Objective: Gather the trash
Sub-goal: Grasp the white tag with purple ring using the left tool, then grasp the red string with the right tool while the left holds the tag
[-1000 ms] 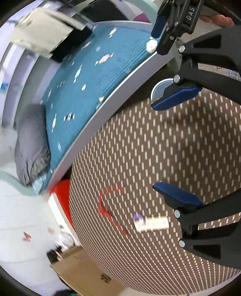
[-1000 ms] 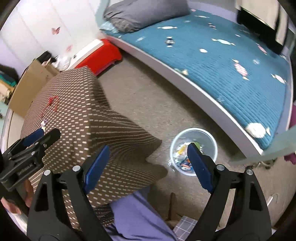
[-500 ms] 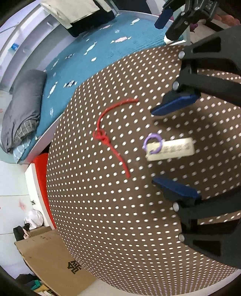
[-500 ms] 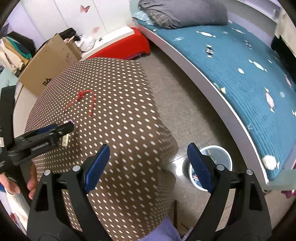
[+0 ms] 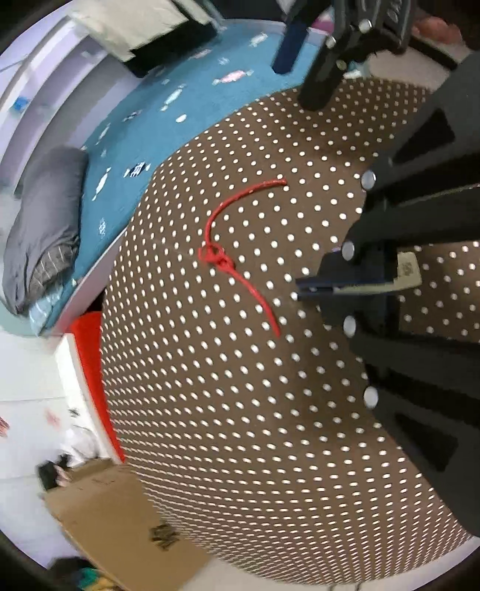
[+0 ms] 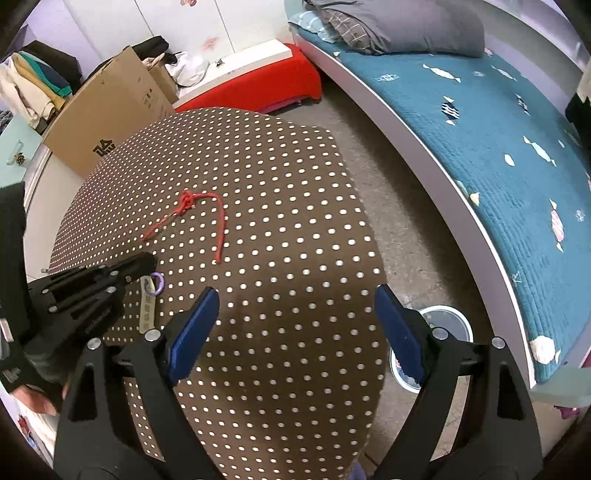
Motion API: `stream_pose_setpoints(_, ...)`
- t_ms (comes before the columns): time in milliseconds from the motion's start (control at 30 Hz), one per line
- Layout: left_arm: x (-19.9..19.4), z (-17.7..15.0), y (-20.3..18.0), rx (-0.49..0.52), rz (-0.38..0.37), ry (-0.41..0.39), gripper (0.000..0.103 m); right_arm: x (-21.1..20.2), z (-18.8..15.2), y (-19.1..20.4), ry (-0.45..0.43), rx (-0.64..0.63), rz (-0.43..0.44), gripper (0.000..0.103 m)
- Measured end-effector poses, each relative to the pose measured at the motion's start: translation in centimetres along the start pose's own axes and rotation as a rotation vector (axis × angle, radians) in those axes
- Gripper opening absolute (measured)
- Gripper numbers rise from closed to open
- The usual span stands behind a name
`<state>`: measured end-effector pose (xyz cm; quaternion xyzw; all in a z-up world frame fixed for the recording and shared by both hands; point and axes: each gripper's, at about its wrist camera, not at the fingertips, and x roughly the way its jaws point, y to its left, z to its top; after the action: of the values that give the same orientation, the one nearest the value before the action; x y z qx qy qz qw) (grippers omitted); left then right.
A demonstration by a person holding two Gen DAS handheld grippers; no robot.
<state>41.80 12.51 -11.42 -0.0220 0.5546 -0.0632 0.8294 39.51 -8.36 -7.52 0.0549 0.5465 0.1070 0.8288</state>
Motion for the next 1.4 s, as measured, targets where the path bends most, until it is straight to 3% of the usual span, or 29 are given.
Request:
stream_pose_setpoints(33,-0.2,0.0,0.2,0.003,-0.035,0.015,0.043,0.0,-0.1,0.1,0.003,-0.001,0.0,0.084)
stream_pose_setpoints(67,-0.5,-0.1,0.3,0.01,-0.058,0.008,0.059,0.1,-0.2,0.2,0.007,-0.001,-0.001,0.084)
stream_pose_setpoints(100,-1.0,-0.3,0.3,0.019,-0.058,-0.014,0.059,0.3,-0.3,0.2,0.012,-0.001,-0.001,0.084)
stream_pose_setpoints(233,-1.1,-1.0,0.2,0.034,-0.042,0.001,0.054,0.6,-0.6,0.4,0.025,0.004,0.003,0.084)
stream_pose_setpoints(333,-0.6,-1.2,-1.0,0.075,0.029,0.0,0.031,0.7,-0.9,0.5,0.029,0.003,0.005,0.084)
stream_pose_setpoints(367,-0.6,-1.3,-1.4,0.09,0.016,0.002,0.019,0.6,-0.9,0.5,0.03,0.002,0.005,0.084)
stream_pose_setpoints(700,-1.7,-0.1,0.9,0.051,0.014,-0.012,0.018,0.5,0.6,1.3,0.021,-0.017,-0.003,0.084)
stream_pose_setpoints(800,-2.6,0.4,2.8,0.022,0.022,-0.032,0.018,1.4,2.0,2.9,0.021,-0.059,-0.001,0.084)
stream_pose_setpoints(1067,-3.4,2.6,6.5,-0.069,0.037,-0.059,0.018,5.3,5.8,8.4,0.055,-0.19,0.013,0.072)
stream_pose_setpoints(1200,-3.3,3.1,8.2,-0.11,0.032,-0.066,0.018,7.1,6.7,10.1,0.072,-0.217,-0.007,0.06)
stream_pose_setpoints(1233,-3.4,3.2,8.6,-0.118,0.035,-0.069,0.018,7.3,6.8,10.5,0.059,-0.235,-0.025,0.046)
stream_pose_setpoints(1267,-3.5,3.2,8.7,-0.12,0.038,-0.07,0.018,7.3,6.8,10.8,0.047,-0.253,-0.042,0.039)
stream_pose_setpoints(1300,-3.5,3.2,8.9,-0.119,0.038,-0.071,0.018,7.3,6.8,10.9,0.037,-0.261,-0.056,0.021)
stream_pose_setpoints(1333,-3.6,3.2,8.9,-0.118,0.036,-0.072,0.018,7.3,6.8,10.8,0.038,-0.251,-0.059,0.01)
stream_pose_setpoints(1400,-3.7,3.2,8.9,-0.111,0.032,-0.075,0.018,7.2,7.0,10.0,0.065,-0.209,0.001,0.004)
